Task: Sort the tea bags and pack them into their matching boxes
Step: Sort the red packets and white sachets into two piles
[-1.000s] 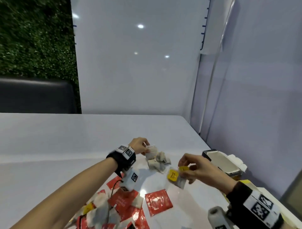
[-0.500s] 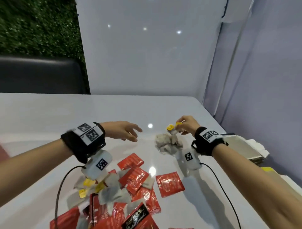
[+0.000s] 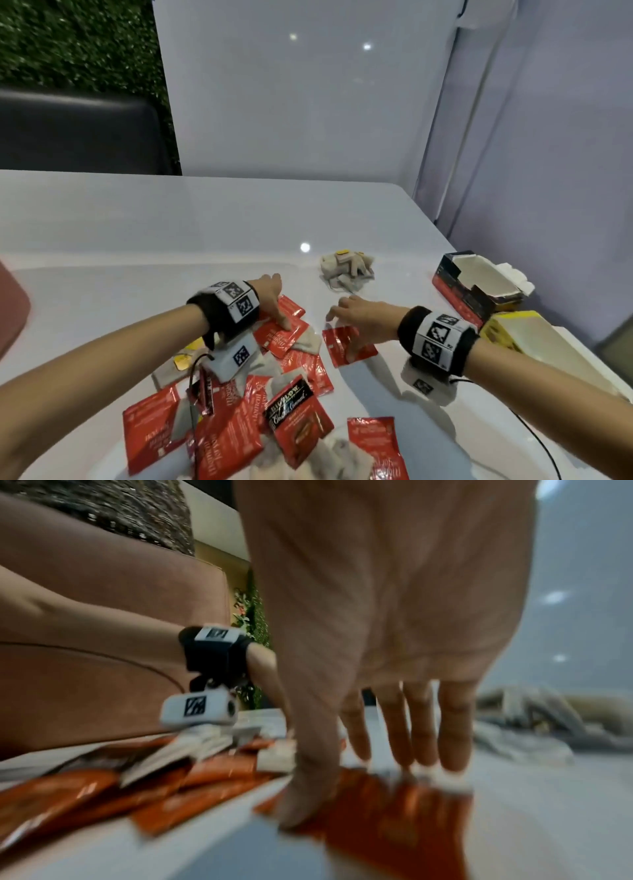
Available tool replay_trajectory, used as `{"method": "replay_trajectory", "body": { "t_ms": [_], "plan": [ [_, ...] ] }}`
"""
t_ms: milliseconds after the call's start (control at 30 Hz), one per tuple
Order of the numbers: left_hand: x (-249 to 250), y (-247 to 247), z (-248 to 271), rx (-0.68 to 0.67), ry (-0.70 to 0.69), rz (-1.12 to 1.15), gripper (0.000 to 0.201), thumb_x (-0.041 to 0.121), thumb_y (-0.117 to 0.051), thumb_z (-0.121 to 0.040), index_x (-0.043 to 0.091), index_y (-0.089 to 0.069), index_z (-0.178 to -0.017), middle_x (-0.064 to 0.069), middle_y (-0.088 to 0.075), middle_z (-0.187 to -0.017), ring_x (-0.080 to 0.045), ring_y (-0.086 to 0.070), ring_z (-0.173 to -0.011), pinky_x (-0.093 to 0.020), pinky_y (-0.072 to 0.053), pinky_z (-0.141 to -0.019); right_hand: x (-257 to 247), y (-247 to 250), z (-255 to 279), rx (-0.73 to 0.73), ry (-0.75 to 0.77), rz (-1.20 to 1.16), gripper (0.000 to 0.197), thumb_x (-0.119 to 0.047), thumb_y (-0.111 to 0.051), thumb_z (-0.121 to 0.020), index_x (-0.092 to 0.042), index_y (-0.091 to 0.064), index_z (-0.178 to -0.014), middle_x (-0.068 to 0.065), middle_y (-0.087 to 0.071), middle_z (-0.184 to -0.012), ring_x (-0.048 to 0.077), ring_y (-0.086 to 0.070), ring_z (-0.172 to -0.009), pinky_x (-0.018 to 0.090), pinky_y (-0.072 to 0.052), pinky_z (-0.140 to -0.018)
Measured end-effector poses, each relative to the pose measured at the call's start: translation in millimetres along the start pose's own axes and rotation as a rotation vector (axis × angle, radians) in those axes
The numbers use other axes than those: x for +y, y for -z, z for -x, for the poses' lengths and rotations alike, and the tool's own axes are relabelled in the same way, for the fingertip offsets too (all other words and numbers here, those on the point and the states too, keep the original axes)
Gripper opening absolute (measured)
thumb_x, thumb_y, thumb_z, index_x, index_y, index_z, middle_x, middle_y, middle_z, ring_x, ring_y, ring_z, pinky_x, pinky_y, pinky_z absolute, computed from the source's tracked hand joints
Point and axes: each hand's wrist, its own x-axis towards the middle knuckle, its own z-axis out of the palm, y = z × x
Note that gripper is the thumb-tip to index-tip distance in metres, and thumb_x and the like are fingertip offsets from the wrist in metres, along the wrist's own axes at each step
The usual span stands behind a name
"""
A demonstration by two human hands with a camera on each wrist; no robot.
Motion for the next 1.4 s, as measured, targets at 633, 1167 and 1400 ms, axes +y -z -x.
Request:
{"method": "replay_trajectory", "body": {
  "t_ms": [633,1167,1400],
  "plan": [
    [-4.8,-2.9,2.8,-0.013,-0.111,-0.017,0.090,0.017,-0.079,-0.071,0.028,-0.027,-0.143,-0.009,-0.031,-0.136,-0.032,-0.039,-0.124,-0.036,-0.050,-0.070,-59.3,-57.6,103.3,-0.035,-0.113,-0.096,0.039,-0.023,-0.066,-0.081,-0.005,-0.050,-0.112,0.007,-0.042,-0.116,0.021,-0.033,-0.104,0.032,-0.036,-0.080],
    [-73.0,60.4,-9.0,0.277,-0.136,0.625,0.063,0.009,-0.081,-0.069,0.016,-0.043,-0.119,-0.011,-0.059,-0.106,-0.022,-0.062,-0.085,-0.036,-0.053,-0.074,-22.2,10.4,127.0,0.207,-0.216,-0.312,0.044,-0.033,-0.081,-0.066,-0.033,-0.044,-0.090,-0.009,-0.065,-0.092,0.012,-0.061,-0.085,0.028,-0.049,-0.072],
    [-122.7,92.1,-1.5,0.535,0.036,0.940,0.043,0.005,-0.065,-0.084,0.008,-0.052,-0.125,-0.014,-0.055,-0.109,-0.020,-0.057,-0.076,-0.022,-0.054,-0.051,-16.4,86.0,89.2,0.387,-0.047,-0.928,0.026,-0.021,-0.080,-0.070,-0.019,-0.063,-0.090,-0.003,-0.071,-0.080,0.008,-0.067,-0.072,0.026,-0.052,-0.064]
  ]
}}
